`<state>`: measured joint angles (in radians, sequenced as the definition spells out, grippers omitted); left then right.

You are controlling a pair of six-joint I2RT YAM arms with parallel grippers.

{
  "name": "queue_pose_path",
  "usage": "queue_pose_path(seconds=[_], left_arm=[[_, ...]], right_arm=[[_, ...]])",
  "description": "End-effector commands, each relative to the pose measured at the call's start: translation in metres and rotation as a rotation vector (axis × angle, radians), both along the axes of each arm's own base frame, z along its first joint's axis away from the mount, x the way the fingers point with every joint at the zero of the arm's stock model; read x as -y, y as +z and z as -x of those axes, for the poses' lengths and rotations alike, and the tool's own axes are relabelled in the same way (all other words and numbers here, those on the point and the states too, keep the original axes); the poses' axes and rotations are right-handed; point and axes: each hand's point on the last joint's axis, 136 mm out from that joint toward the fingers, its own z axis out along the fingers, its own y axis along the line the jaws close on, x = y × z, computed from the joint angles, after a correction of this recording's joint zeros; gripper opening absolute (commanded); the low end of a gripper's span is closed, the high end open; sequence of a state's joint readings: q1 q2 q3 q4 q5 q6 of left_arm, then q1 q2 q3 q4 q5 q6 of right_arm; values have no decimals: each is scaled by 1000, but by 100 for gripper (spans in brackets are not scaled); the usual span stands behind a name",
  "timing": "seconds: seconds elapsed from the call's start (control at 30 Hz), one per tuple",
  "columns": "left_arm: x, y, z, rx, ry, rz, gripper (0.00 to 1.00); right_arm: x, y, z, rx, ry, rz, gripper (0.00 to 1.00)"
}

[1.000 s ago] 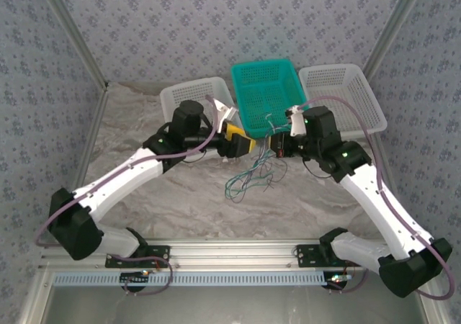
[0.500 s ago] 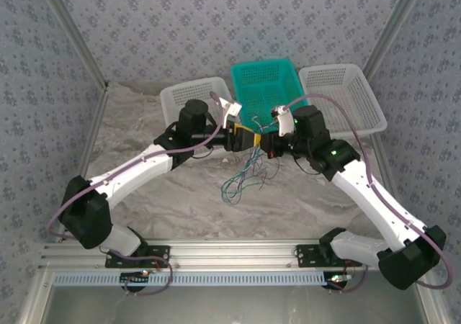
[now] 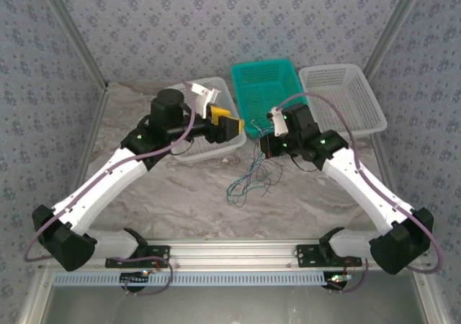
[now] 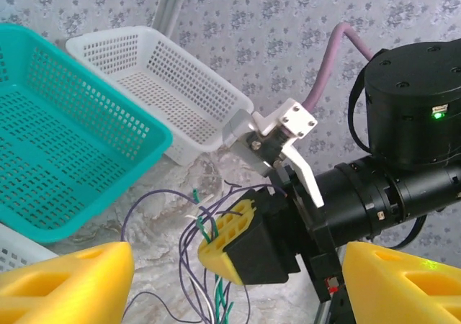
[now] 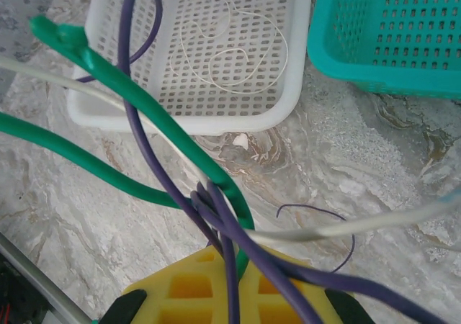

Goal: Untangle the cables

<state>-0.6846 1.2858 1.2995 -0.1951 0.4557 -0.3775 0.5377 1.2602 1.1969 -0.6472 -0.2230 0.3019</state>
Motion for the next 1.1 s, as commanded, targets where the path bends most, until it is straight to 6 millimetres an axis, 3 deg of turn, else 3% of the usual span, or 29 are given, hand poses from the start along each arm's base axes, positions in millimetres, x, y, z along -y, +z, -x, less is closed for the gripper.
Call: queue_pose_path(seconds=[0.0,0.13,0.3,0.43,0.53,0.63,0.77,0.9,1.07], left_arm=[[7,-18,-14,-36,48,-84,78],[21,-36,-26,-94,61,-121,75],[26,-45,-41,-148,116,-125,55],[26,-50,-47,-155,139,-130,53],[27,-54,-46,-167,131,-133,31],[26,-53,-44,-169,126,-128,18],[24,-50,-40,-161,121,-117,0],[19,-41,-38,-153,123,-91,0],[-15,2,-45,-135,169,45,0]], right_arm=[[0,5,3,-30,-14,35,0],[-6,3,5,-45,4,49,0],[-14,1,11,-55,32,44,0],[-17,0,13,-57,42,43,0],[-19,1,13,-55,49,41,0],[-17,1,13,-52,40,47,0],[-13,1,9,-40,16,59,0],[-4,-4,4,-33,-37,98,0],[28,-40,-2,-54,-148,245,6]])
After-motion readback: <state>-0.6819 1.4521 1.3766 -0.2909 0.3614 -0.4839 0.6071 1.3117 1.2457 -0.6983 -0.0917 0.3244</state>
